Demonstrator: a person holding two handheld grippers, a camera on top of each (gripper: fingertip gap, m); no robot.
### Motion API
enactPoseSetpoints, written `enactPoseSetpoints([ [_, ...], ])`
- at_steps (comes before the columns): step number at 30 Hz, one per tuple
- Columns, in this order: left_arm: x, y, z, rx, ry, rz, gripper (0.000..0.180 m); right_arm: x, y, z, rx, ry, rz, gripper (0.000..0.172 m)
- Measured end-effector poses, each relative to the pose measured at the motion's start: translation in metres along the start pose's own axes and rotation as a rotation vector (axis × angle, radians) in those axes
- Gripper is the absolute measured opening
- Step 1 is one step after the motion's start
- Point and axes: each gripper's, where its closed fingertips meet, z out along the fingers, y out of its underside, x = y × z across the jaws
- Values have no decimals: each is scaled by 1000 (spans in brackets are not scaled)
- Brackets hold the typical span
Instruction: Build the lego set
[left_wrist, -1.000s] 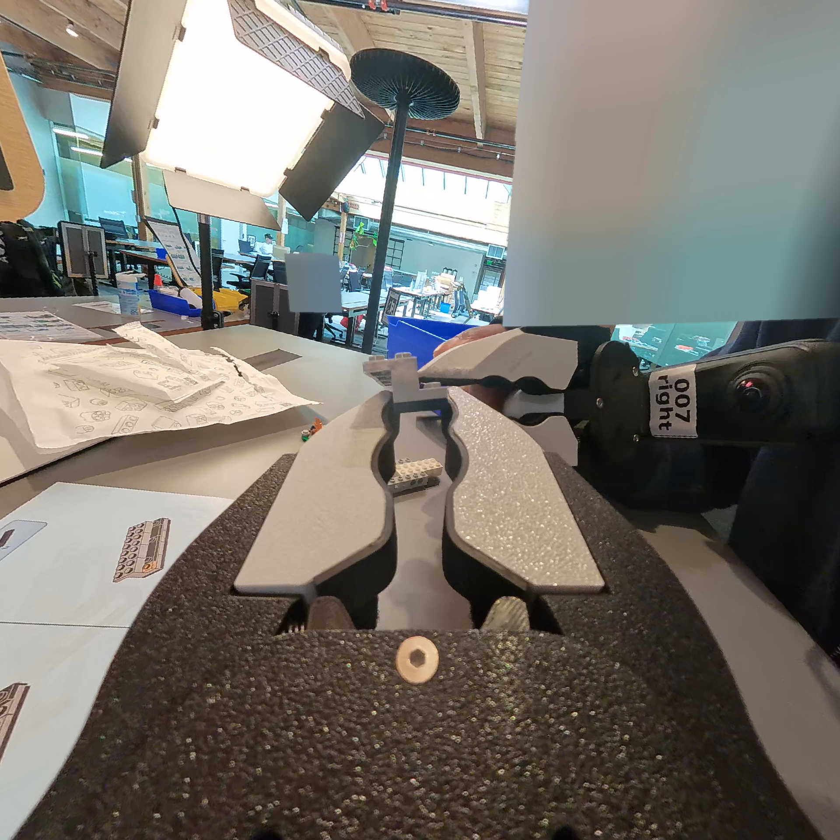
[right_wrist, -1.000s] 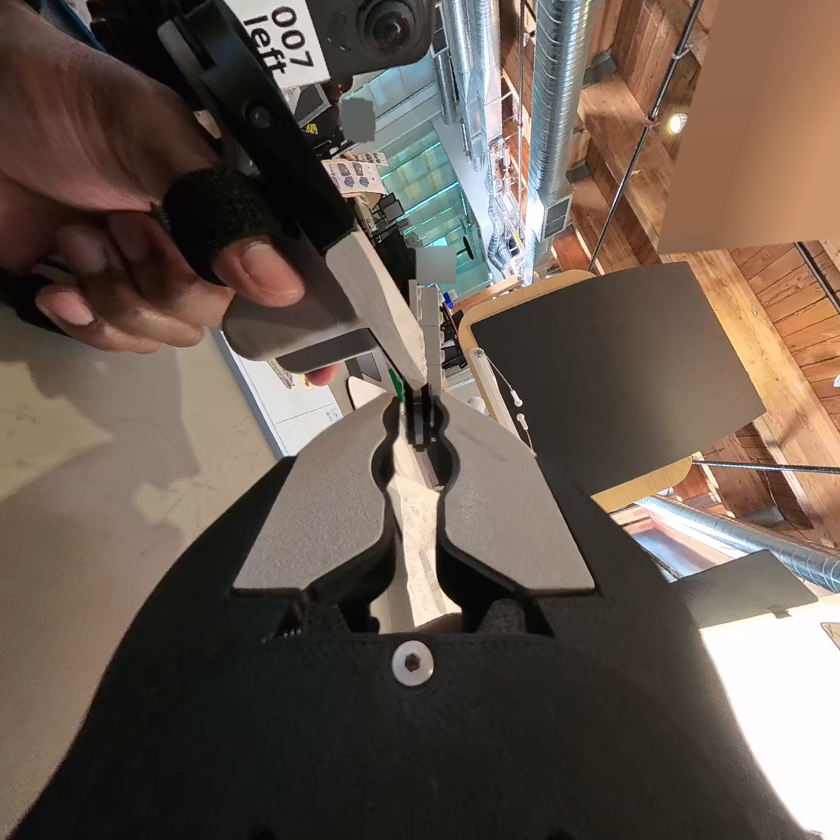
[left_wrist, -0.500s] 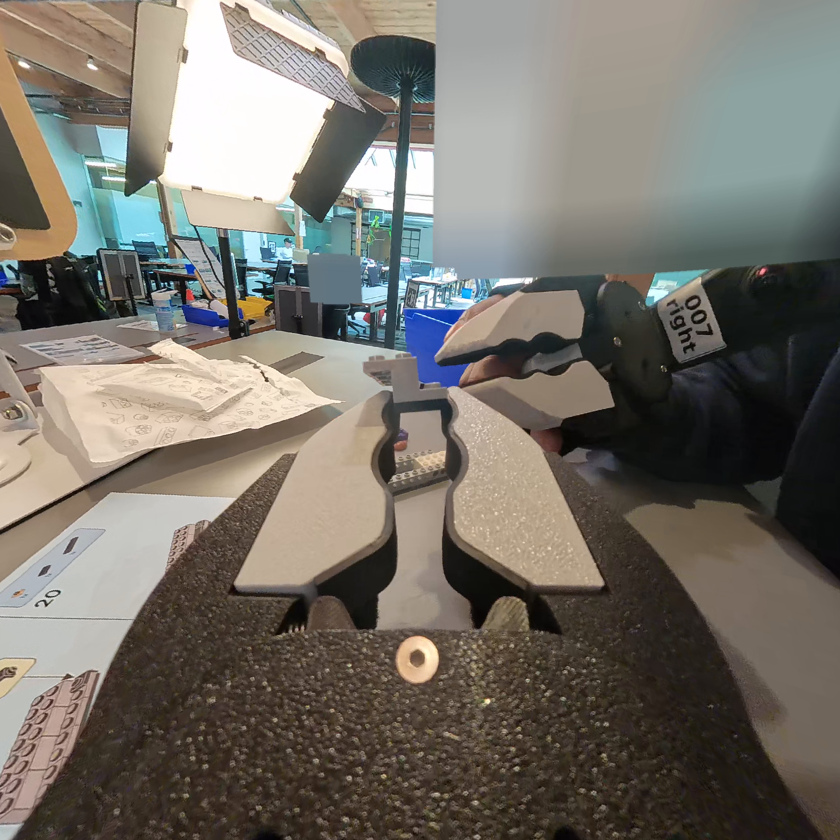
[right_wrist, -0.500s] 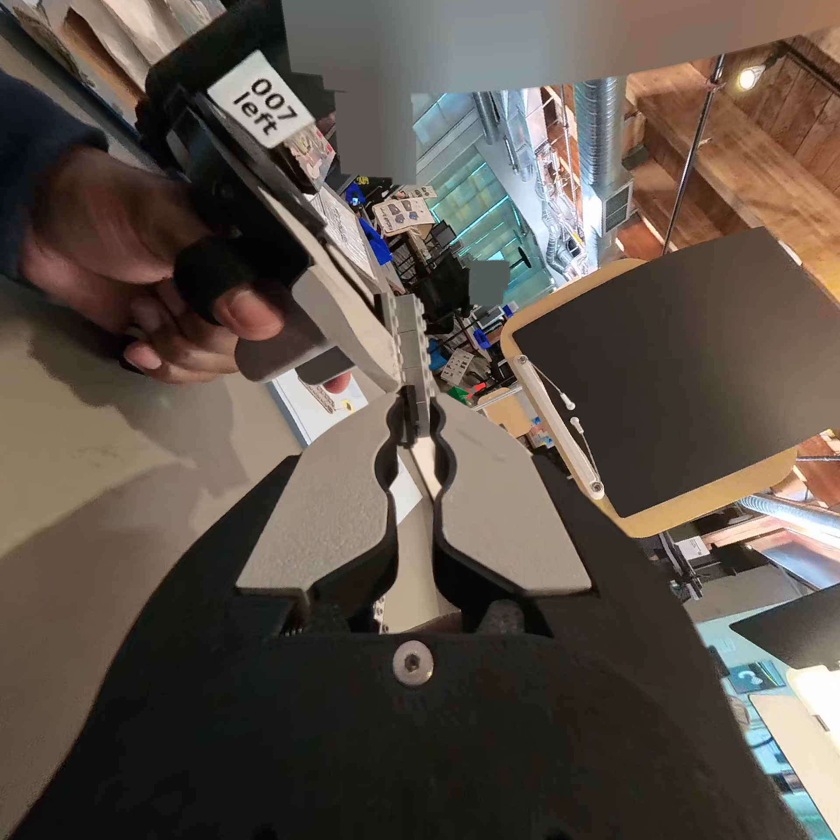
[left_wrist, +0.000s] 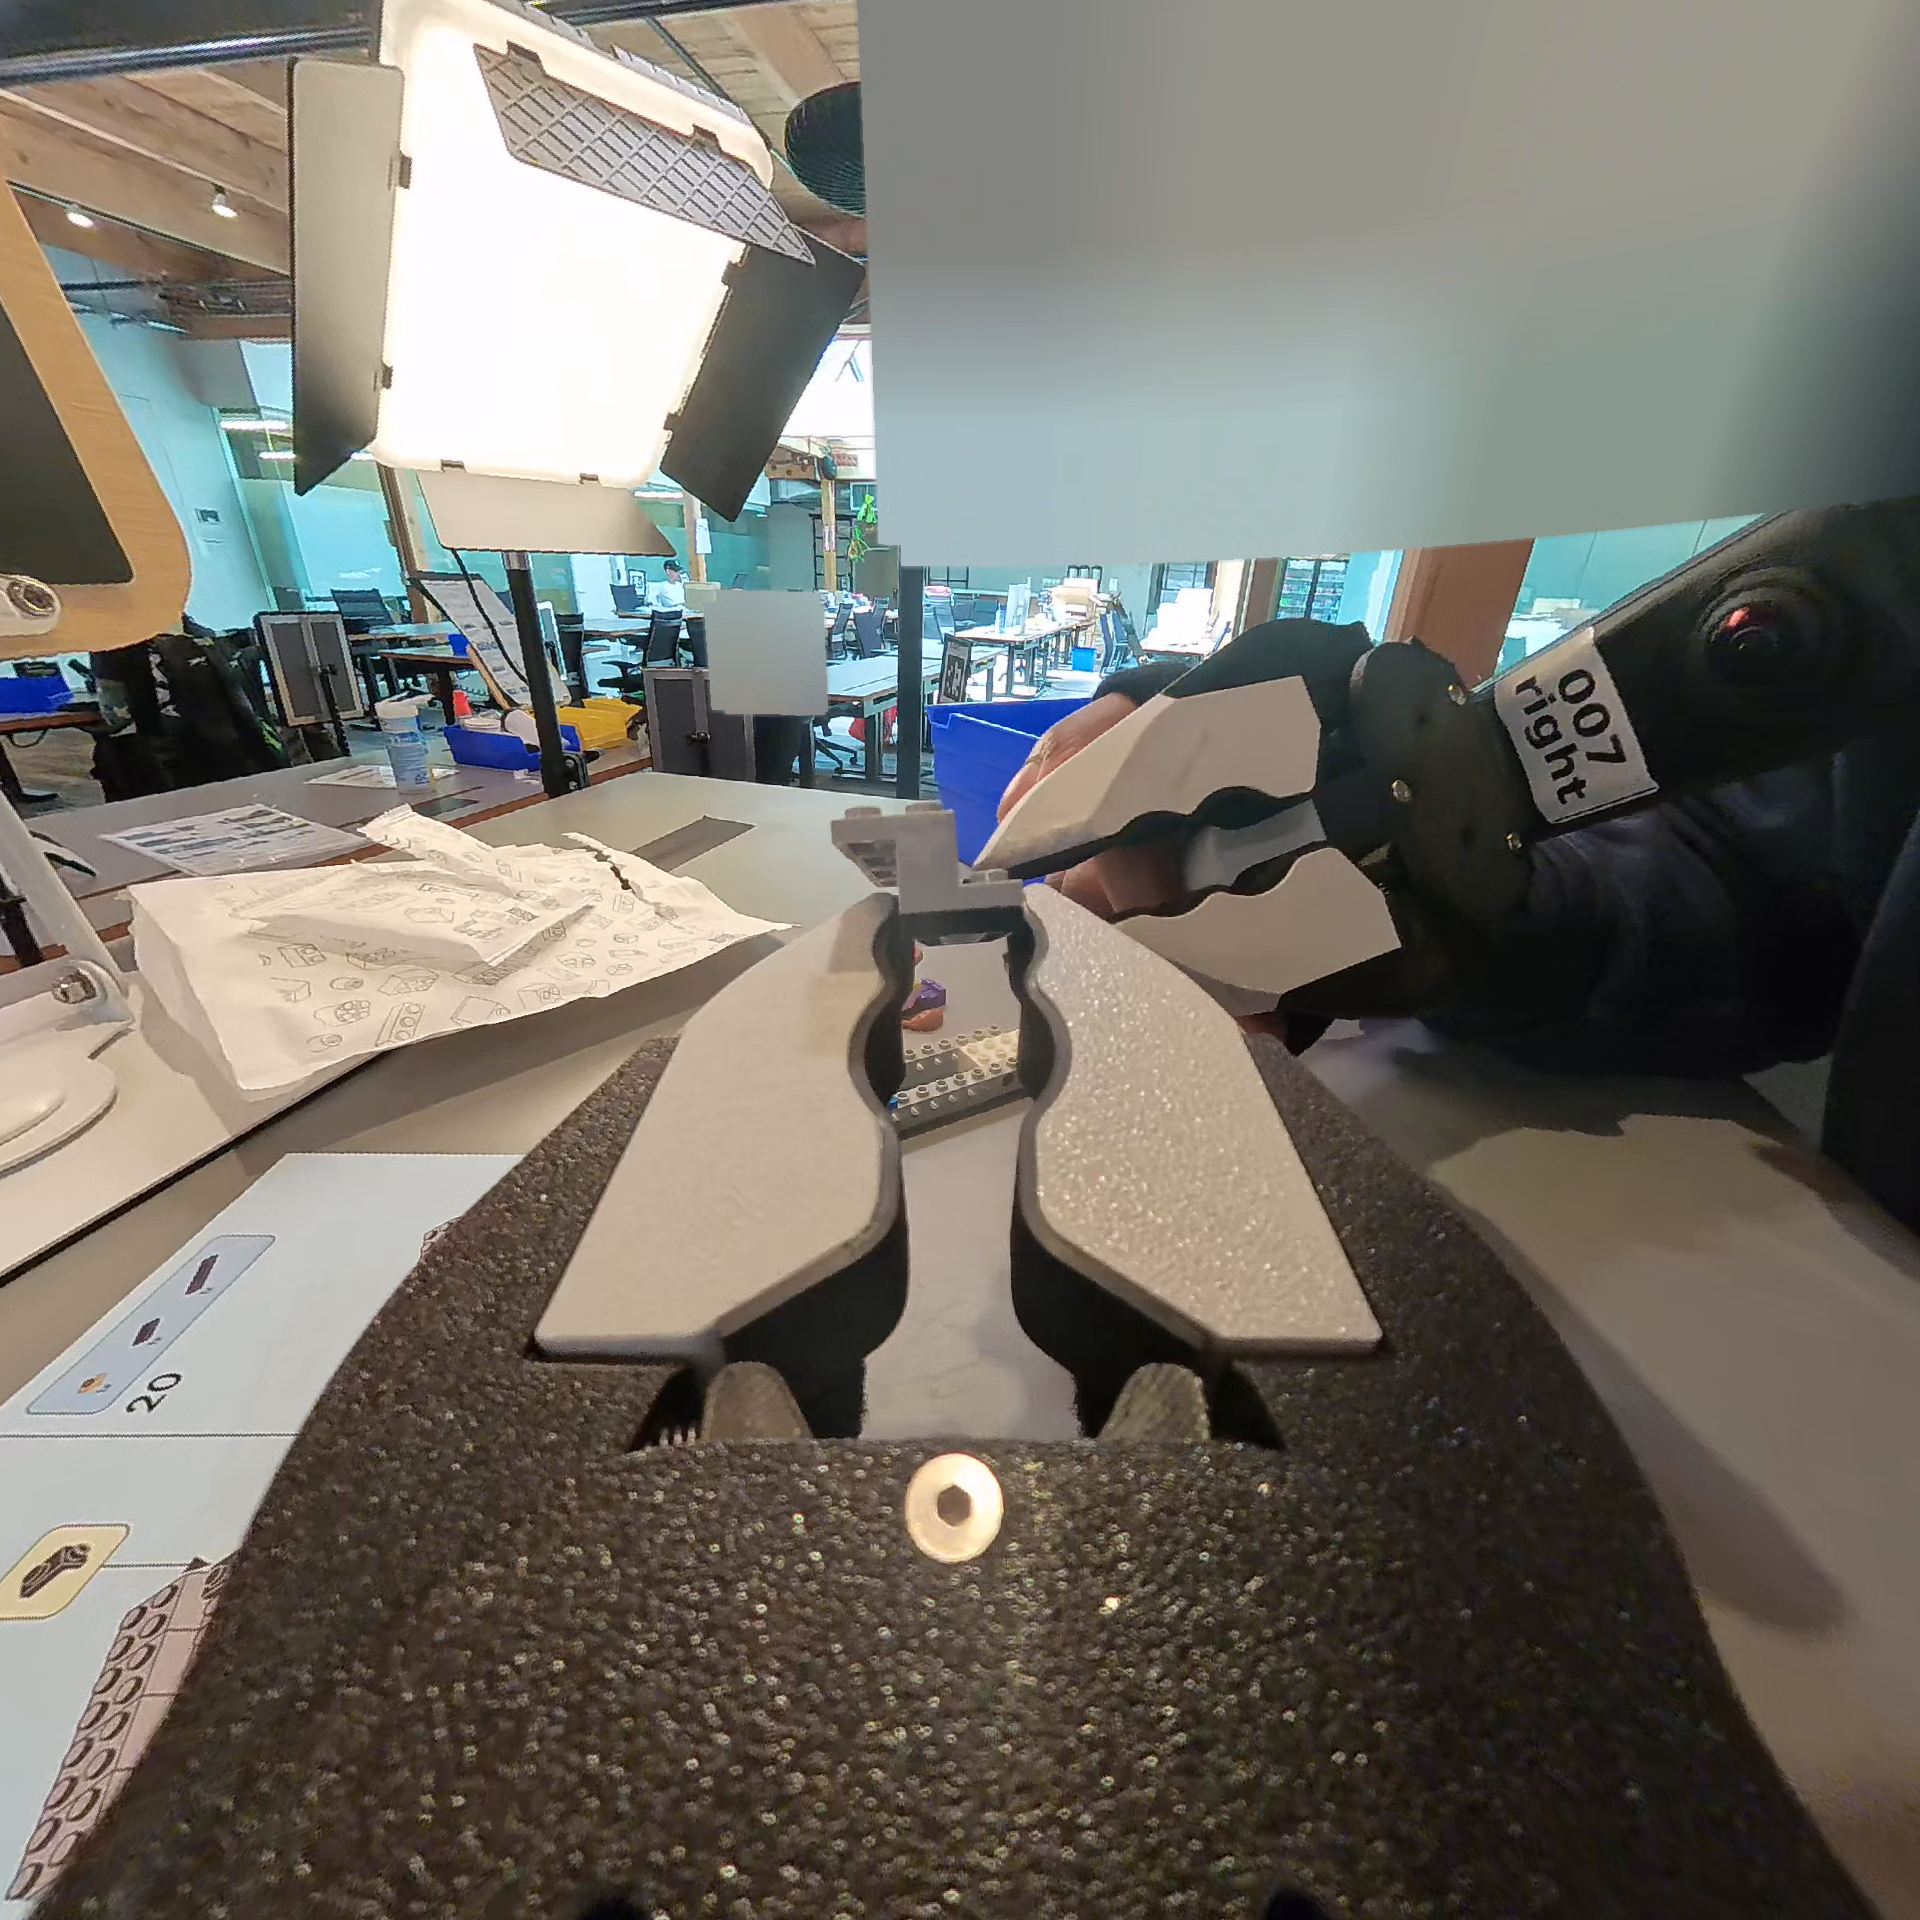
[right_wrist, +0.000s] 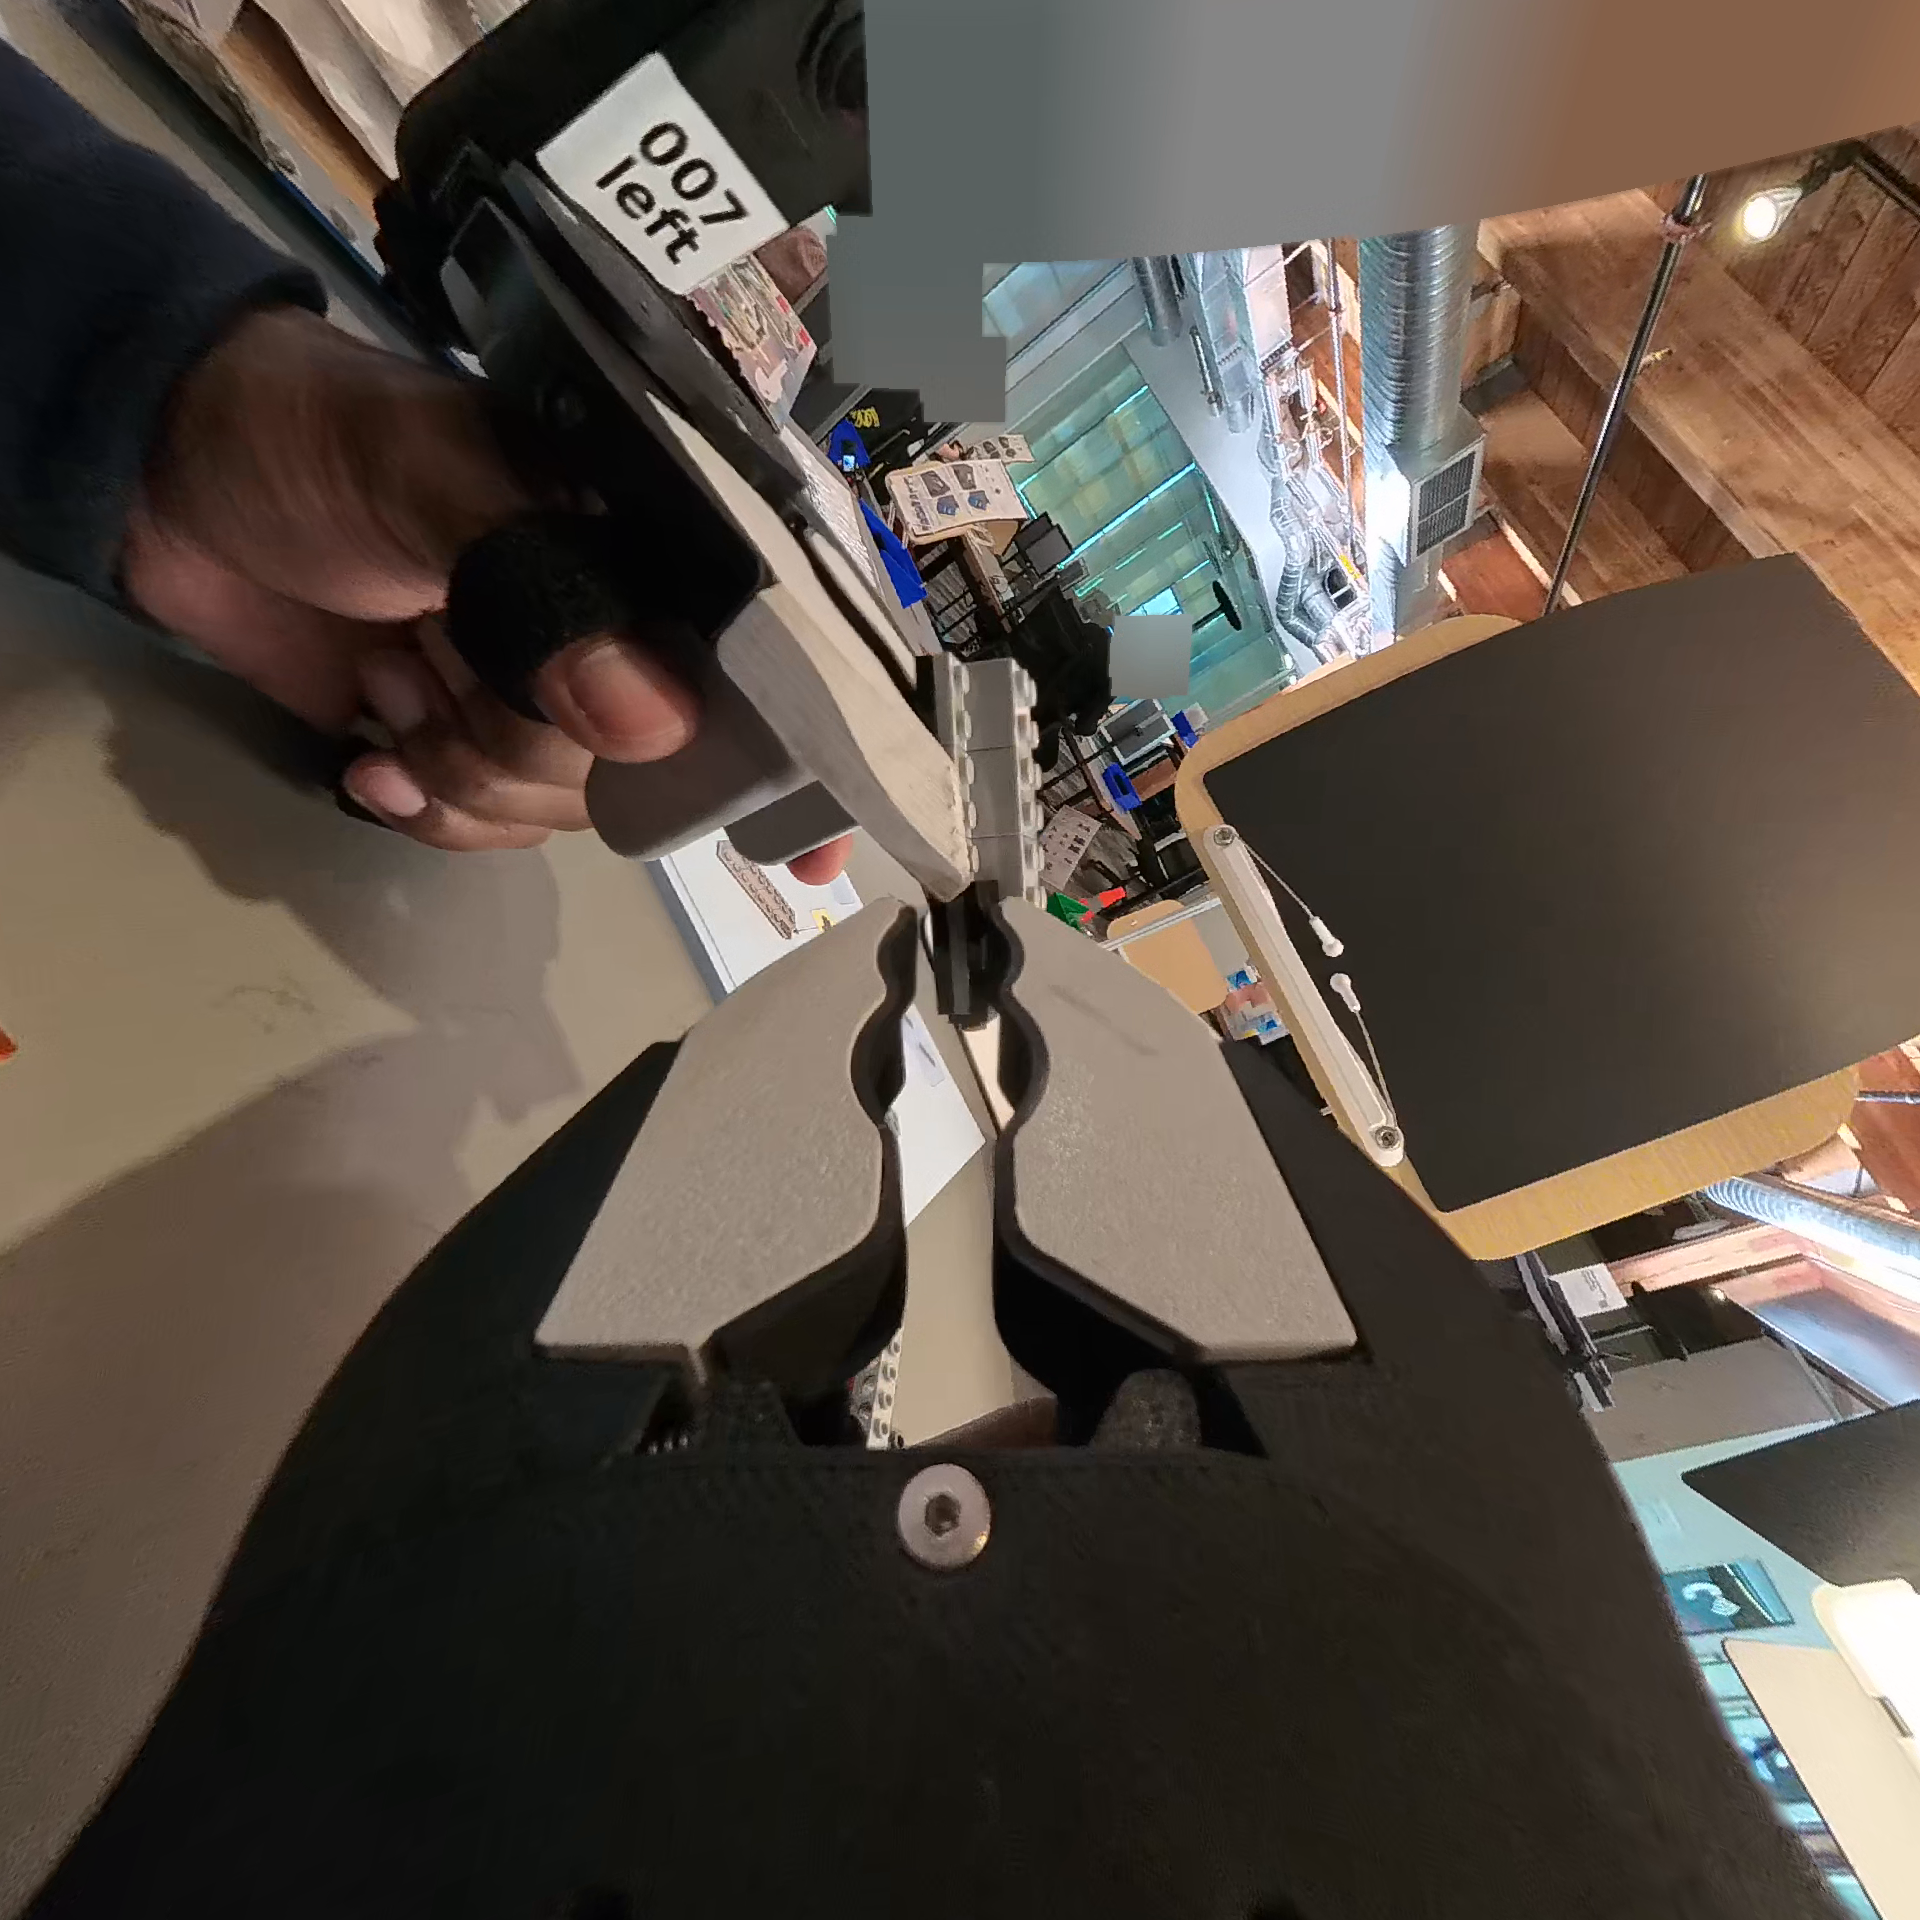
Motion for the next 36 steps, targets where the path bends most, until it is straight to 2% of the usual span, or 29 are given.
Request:
enactPoseSetpoints([
  [29, 5, -6, 0, 48, 23, -30, 17, 1, -2, 1, 11, 54, -86, 9],
  [34, 1, -8, 0, 77, 18, -71, 17, 4, -3, 3, 6, 119, -107, 9],
  [36, -2, -11, -2, 105, 0, -82, 17, 3, -5, 1, 22, 116, -111, 16],
])
